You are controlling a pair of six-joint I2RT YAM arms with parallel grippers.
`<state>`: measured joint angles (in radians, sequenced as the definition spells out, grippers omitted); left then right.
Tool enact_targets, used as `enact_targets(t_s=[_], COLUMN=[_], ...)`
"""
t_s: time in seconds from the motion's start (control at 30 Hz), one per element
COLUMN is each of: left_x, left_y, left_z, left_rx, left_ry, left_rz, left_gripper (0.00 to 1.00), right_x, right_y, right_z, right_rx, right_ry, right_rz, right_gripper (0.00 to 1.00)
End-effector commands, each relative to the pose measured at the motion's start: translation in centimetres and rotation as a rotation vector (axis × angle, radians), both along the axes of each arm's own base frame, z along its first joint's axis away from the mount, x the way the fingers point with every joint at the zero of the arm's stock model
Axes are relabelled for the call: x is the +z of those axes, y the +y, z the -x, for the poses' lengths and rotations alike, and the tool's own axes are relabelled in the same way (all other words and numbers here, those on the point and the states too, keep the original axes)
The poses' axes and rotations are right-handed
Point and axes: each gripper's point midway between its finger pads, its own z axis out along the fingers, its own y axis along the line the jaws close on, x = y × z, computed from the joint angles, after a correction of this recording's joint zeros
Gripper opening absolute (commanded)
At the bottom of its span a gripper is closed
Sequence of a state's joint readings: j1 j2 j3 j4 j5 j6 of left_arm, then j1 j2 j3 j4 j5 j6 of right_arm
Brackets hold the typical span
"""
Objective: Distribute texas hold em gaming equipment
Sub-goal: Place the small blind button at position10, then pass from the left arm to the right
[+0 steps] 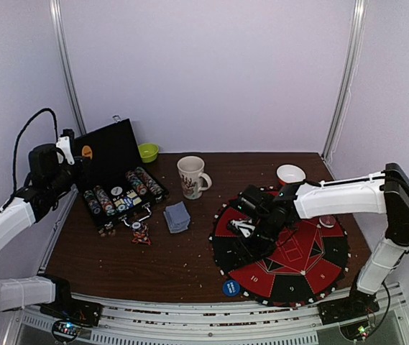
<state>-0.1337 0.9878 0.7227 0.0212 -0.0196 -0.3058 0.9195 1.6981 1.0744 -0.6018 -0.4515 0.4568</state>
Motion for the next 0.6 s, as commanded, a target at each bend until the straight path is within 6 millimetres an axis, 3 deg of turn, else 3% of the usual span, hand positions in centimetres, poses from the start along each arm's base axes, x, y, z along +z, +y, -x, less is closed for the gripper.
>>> enact_targets(t_s=[0.0,0.07,0.13,0.27,0.33,0.43,0.5,0.57], left_x=[2.3,3.2,4.5,6.8,7.5,7.6,7.6,7.5], left_y=[-1.2,-3.5,-6.6,-12.1,-13.4,-15.2,-16.3,-17.3], left_z=[-0.2,0.3,1.6,6.7,9.0,11.5,13.1,14.5], left_rx=[-0.079,-0.212,-0.408,-0.839,-0.970,-1.118,-1.212,-1.288], left_ry=[-0.084,-0.125,-0.187,-0.300,-0.337,-0.347,-0.347,-0.345], left_rz=[0.028,0.051,0.100,0.205,0.226,0.219,0.214,0.211], left_gripper=[0.00,0.00,0.00,0.00,0.00,0.00,0.00,0.00], right_x=[5.7,9.5,14.7,26.1,30.1,32.9,33.6,33.8], right_y=[-2.9,-1.0,2.5,8.9,11.2,14.6,16.8,18.5], right_z=[-4.3,-5.8,-7.3,-8.2,-8.1,-8.3,-8.6,-9.0], right_rx=[0.012,0.021,0.033,0.072,0.101,0.158,0.188,0.202], right_ry=[-0.270,-0.365,-0.484,-0.684,-0.730,-0.736,-0.740,-0.753], right_rz=[0.176,0.071,-0.135,-0.633,-0.832,-0.986,-1.014,-1.017], right_gripper=[0.60,0.61,0.60,0.66,0.69,0.75,0.97,1.00])
